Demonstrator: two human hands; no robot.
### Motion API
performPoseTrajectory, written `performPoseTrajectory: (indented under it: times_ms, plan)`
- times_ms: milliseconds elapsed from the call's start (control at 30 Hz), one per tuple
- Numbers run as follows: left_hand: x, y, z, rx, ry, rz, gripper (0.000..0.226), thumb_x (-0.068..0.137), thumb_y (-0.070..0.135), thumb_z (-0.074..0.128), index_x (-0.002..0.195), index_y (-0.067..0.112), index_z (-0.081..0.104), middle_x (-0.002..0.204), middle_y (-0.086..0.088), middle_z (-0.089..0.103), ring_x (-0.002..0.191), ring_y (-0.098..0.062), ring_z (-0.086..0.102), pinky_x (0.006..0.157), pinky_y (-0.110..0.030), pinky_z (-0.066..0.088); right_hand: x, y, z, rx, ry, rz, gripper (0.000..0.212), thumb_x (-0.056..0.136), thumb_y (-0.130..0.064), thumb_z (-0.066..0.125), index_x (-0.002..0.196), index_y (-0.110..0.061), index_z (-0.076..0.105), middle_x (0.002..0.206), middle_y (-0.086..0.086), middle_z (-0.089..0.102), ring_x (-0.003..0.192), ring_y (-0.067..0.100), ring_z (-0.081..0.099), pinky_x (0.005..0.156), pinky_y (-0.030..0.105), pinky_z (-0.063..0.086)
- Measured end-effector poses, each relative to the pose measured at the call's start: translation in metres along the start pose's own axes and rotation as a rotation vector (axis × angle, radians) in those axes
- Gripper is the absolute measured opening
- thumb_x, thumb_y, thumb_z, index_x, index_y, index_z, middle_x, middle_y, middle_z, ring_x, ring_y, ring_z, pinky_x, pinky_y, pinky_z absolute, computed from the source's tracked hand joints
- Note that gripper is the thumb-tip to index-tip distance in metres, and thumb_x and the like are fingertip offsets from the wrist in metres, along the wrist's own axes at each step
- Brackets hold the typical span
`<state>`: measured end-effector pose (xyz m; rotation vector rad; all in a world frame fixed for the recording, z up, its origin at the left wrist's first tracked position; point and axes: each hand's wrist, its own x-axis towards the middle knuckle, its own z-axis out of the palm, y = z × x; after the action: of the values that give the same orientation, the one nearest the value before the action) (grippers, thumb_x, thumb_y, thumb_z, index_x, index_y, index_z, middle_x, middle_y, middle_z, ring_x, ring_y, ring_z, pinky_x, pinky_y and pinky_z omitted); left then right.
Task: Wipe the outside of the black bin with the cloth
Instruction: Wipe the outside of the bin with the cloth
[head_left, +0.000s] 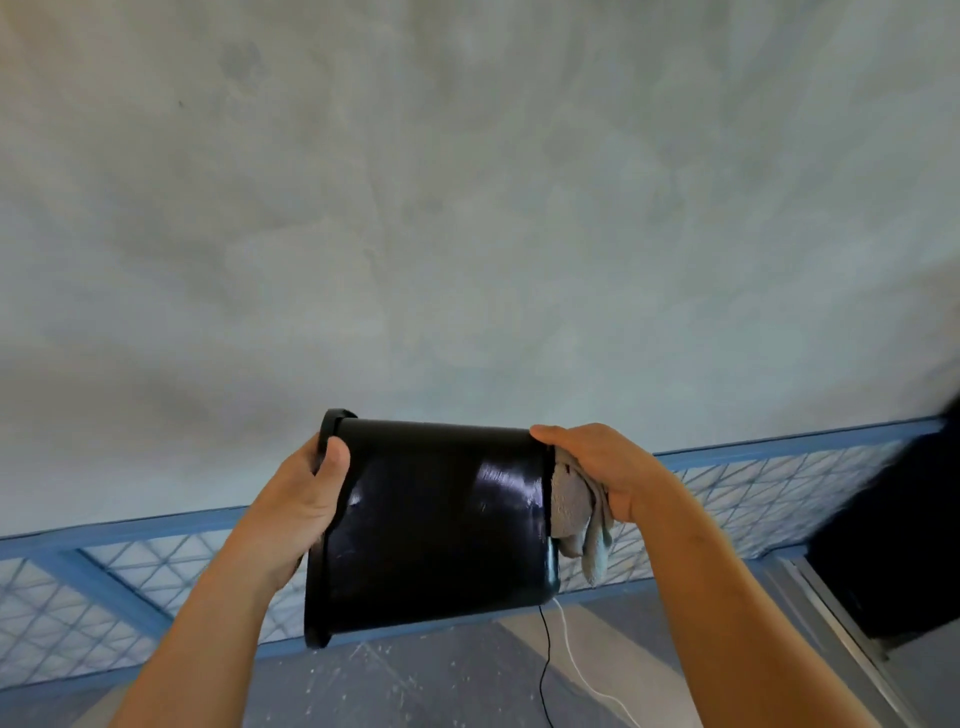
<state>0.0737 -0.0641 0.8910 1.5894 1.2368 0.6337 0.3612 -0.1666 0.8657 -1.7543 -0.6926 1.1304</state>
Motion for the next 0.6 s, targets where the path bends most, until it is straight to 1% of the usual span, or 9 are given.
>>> performPoseTrajectory:
  times_ms: [100,167,200,300,367,433,500,533,600]
  plan:
    - [0.004,0.006,0.015,-0.049,-0.08,-0.161,0.103,0.067,0.104,0.022,0.106,0.024,0.074,0.077,-0.007,0.072,0.083,-0.028,0.065,0.082,-0.041,0.049,-0.001,0.011,-0.025,-0.013,0.0,-0.019,0.055,0.085,-0.05,0.078,0.099,0.004,0.076,0.089,0.022,0.077,0.077,0.03,0.072,0.09,0.051,0.058]
    - [0.006,0.009,0.023,-0.12,-0.084,-0.227,0.118,0.058,0.108,0.021,0.104,0.014,0.075,0.073,-0.015,0.063,0.078,-0.031,0.06,0.078,-0.041,0.046,-0.003,0.016,-0.037,-0.017,0.001,-0.03,0.058,0.086,-0.047,0.078,0.104,0.008,0.073,0.091,0.023,0.077,0.078,0.032,0.071,0.091,0.053,0.058]
    - [0.003,0.011,0.027,-0.13,-0.107,-0.236,0.114,0.067,0.105,0.023,0.103,0.009,0.074,0.071,-0.015,0.06,0.077,-0.031,0.059,0.079,-0.042,0.047,-0.005,0.019,-0.042,-0.007,-0.007,-0.041,0.056,0.089,-0.045,0.077,0.105,0.009,0.073,0.091,0.023,0.077,0.079,0.032,0.072,0.092,0.053,0.058]
    - [-0.002,0.02,0.043,-0.231,-0.127,-0.264,0.073,0.102,0.073,0.037,0.112,0.01,0.074,0.08,-0.013,0.071,0.08,-0.03,0.067,0.085,-0.042,0.053,-0.008,0.029,-0.057,-0.002,-0.032,-0.039,0.052,0.091,-0.042,0.074,0.106,0.008,0.073,0.093,0.023,0.077,0.082,0.033,0.074,0.094,0.053,0.057]
    - [0.002,0.023,0.052,-0.354,-0.09,-0.272,0.046,0.108,0.05,0.048,0.122,0.015,0.076,0.097,-0.015,0.075,0.084,-0.027,0.07,0.08,-0.039,0.056,-0.008,0.036,-0.065,0.009,-0.043,-0.035,0.053,0.091,-0.042,0.074,0.108,0.008,0.072,0.097,0.025,0.076,0.09,0.04,0.075,0.096,0.054,0.056]
    - [0.003,0.027,0.059,-0.446,-0.067,-0.258,0.031,0.101,0.033,0.06,0.114,0.009,0.075,0.091,-0.014,0.073,0.076,-0.025,0.069,0.067,-0.033,0.055,-0.007,0.042,-0.069,0.03,-0.045,-0.031,0.052,0.091,-0.047,0.074,0.105,0.004,0.075,0.098,0.024,0.077,0.1,0.044,0.074,0.098,0.057,0.057]
    - [-0.002,0.03,0.07,-0.469,-0.046,-0.287,0.019,0.087,0.033,0.066,0.092,0.015,0.067,0.069,-0.007,0.057,0.058,-0.023,0.057,0.058,-0.029,0.045,-0.007,0.047,-0.072,0.018,-0.058,-0.044,0.062,0.084,-0.058,0.076,0.103,0.001,0.075,0.097,0.024,0.077,0.097,0.042,0.074,0.096,0.058,0.057]
    - [-0.004,0.031,0.073,-0.48,-0.042,-0.32,0.021,0.082,0.04,0.066,0.082,0.019,0.065,0.067,-0.007,0.053,0.057,-0.023,0.054,0.061,-0.031,0.043,-0.007,0.049,-0.071,-0.013,-0.066,-0.063,0.068,0.079,-0.062,0.077,0.1,0.002,0.073,0.095,0.024,0.076,0.091,0.038,0.075,0.094,0.058,0.058]
    - [-0.007,0.031,0.08,-0.488,-0.013,-0.357,0.037,0.084,0.058,0.066,0.077,0.022,0.07,0.075,-0.009,0.068,0.07,-0.026,0.064,0.077,-0.037,0.049,-0.006,0.055,-0.072,-0.078,-0.088,-0.109,0.061,0.081,-0.061,0.077,0.093,-0.002,0.07,0.084,0.019,0.072,0.078,0.028,0.069,0.091,0.056,0.057]
